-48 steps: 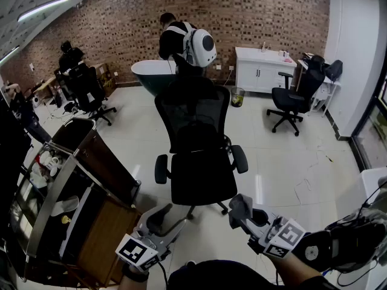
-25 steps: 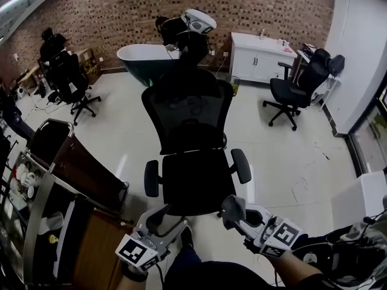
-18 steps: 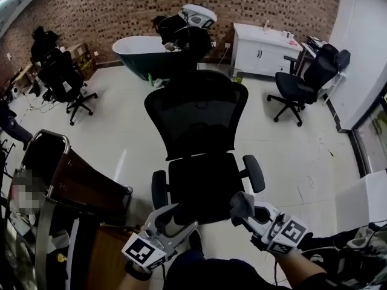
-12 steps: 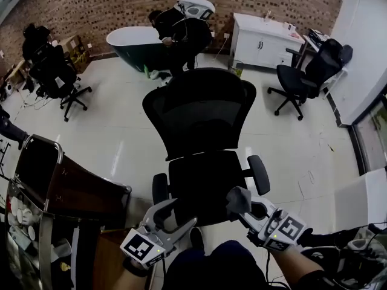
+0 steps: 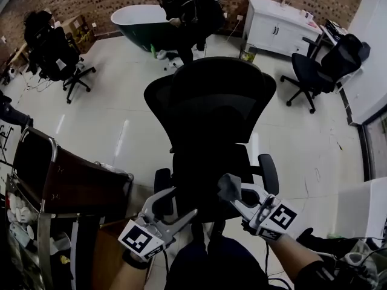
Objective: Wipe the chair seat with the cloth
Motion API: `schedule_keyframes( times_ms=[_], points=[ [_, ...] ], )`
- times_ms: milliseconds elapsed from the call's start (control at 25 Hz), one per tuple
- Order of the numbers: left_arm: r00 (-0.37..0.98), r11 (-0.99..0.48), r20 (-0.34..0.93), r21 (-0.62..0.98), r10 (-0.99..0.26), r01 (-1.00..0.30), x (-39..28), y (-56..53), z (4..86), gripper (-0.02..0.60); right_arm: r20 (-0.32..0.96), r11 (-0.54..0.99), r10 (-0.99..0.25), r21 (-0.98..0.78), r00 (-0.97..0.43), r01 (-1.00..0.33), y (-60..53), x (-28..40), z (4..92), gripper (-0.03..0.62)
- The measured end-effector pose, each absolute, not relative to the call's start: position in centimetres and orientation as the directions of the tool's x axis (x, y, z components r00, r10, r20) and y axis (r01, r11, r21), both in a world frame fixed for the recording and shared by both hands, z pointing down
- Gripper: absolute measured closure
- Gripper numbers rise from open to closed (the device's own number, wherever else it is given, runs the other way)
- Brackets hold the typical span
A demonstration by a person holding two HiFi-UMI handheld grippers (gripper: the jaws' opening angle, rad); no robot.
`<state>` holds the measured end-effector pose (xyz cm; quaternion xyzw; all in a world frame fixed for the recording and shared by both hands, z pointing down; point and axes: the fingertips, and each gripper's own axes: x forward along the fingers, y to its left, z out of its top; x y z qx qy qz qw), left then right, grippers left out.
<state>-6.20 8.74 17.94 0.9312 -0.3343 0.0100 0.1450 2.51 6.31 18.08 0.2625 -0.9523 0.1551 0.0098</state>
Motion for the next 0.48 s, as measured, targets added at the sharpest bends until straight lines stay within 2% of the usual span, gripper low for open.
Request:
schedule_keyframes(
  times_ms=[240,480],
  points=[
    [0.743,-0.695,0.196,0.264,-0.640,-0.669,-6.8,6.1,24.9,0.271,0.291,0.810,-0.400,-0.331,-0.869,-0.483,1.7,0.4,29.8,0.559],
    [0.705,-0.611,0.228,0.368,-0.672,-0.701,-7.7,3.3,32.6,0.265,0.454,0.831,-0.288,-0.319,-0.843,-0.456,-2.6,-3.6,44.3,0.559]
  ],
)
